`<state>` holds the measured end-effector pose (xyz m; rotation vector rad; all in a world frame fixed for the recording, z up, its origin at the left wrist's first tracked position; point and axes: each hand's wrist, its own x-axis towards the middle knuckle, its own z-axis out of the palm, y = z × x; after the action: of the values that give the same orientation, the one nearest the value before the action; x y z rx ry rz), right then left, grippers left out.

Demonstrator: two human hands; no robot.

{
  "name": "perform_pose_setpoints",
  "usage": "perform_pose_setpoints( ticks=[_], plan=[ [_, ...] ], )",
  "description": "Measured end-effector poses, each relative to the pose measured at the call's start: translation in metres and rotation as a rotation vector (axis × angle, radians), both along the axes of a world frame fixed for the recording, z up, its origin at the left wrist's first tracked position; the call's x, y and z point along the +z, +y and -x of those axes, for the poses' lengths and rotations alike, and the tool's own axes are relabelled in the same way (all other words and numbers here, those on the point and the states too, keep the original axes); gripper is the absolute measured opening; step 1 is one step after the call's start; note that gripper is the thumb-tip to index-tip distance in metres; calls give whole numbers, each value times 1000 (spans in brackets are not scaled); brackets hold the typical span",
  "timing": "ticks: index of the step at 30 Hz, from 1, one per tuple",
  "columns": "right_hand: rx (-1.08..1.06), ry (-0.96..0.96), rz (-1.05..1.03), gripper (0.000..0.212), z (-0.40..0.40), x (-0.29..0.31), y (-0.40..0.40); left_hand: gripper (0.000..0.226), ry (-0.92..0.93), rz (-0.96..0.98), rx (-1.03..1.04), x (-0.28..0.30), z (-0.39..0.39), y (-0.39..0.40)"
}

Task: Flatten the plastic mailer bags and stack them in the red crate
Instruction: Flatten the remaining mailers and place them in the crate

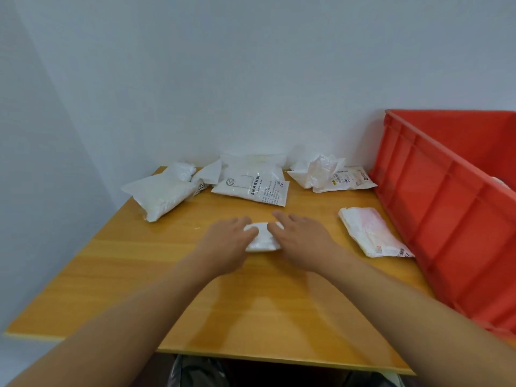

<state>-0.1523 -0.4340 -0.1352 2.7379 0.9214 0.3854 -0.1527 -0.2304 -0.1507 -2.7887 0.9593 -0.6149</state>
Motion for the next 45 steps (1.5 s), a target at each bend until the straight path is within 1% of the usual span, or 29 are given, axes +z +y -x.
perform_pose_setpoints(
  ticks=[2,3,4,5,6,7,8,10,11,12,13,14,15,17,18,19,21,23,25,29,30,33,34,37,39,45],
  plan=[
    [18,92,46,38,10,-12,4,41,216,-108,44,-13,10,0],
    [28,124,64,36,14,-16,3,49,333,-134,78,-15,13,2],
    [50,152,51,36,16,-21,2,61,422,-105,102,-15,17,3],
    [92,167,26,39,17,-25,-1,66,494,1,121,-14,20,5],
    [139,188,-6,42,18,-26,-5,61,550,150,130,-15,20,7],
    [178,225,-70,46,18,-26,-9,50,600,288,137,-16,19,10],
    [173,321,-173,48,17,-23,-12,42,647,397,145,-17,16,11],
    [98,574,-385,48,10,-15,-13,43,707,594,177,-22,10,8],
    [62,625,-449,52,4,-13,-13,42,715,678,194,-26,5,5],
    [25,614,-448,60,-2,-13,-12,32,708,733,201,-30,2,2],
    [-8,594,-395,72,-7,-15,-12,18,688,737,196,-34,-2,-1],
    [-41,590,-313,86,-12,-17,-11,21,640,688,184,-39,-5,-4],
    [-74,608,-242,99,-15,-21,-10,29,556,593,177,-45,-6,-6],
    [-94,648,-148,111,-18,-33,-7,43,361,457,147,-55,-6,-8],
    [-86,651,-134,113,-17,-38,-6,50,330,416,123,-56,-8,-9],
    [-75,649,-137,114,-16,-43,-6,57,356,388,114,-56,-8,-10],
    [-68,644,-150,122,-14,-48,-6,67,520,368,136,-55,-6,-12],
    [-66,635,-161,129,-13,-53,-7,60,610,372,175,-57,-6,-14],
    [-56,627,-173,125,-14,-57,-8,58,622,372,183,-59,-5,-16],
    [-41,606,-206,116,-15,-63,-9,62,627,278,192,-62,-7,-15],
    [-39,605,-209,116,-15,-64,-9,65,630,255,199,-61,-8,-15],
    [-45,611,-215,121,-15,-64,-8,87,650,229,209,-61,-7,-16],
    [-46,617,-219,123,-14,-64,-8,89,657,214,214,-61,-7,-16],
    [-49,625,-220,124,-13,-63,-7,73,647,167,227,-63,-10,-17],
    [-51,625,-210,122,-12,-62,-6,66,640,157,232,-63,-10,-17],
    [-49,584,-215,109,-9,-68,-8,66,643,144,253,-67,-11,-18]
  ],
)
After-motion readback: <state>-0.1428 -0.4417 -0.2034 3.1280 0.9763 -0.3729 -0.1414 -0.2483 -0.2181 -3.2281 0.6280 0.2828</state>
